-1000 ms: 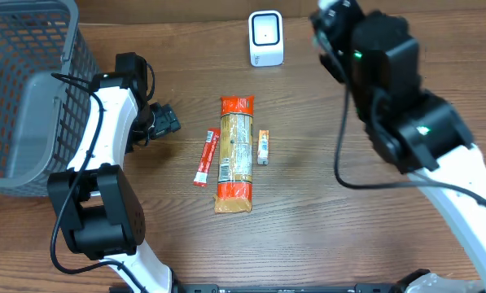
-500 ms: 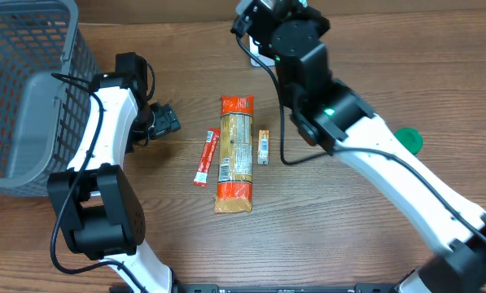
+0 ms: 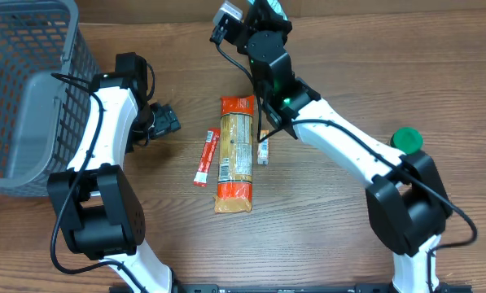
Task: Scan the item barcode
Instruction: 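Lift the wipes packet and carry it toward the white scanner, then hold the wipes packet in front of the scanner with the right gripper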
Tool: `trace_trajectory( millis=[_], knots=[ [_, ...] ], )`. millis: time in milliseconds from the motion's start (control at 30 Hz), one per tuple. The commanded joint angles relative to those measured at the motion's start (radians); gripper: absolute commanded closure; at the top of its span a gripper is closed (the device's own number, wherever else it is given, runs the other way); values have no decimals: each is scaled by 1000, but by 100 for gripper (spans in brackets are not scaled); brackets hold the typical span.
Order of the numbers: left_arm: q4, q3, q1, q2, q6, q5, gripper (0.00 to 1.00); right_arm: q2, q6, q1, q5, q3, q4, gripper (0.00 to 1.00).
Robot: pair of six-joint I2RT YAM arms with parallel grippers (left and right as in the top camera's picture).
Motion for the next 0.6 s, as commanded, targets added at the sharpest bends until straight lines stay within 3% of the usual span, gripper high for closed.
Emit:
trace_trajectory(
  millis=[0, 367, 567],
  knots=[
    [2, 0, 0, -17, 27, -5, 0, 56, 1, -32, -51, 26, 94, 97],
    [2, 0, 0, -17, 27, -5, 0, 227, 4, -40, -99, 26, 390, 96],
    [2, 0, 0, -17, 27, -5, 0, 274, 6, -71, -122, 26, 417, 96]
  ],
)
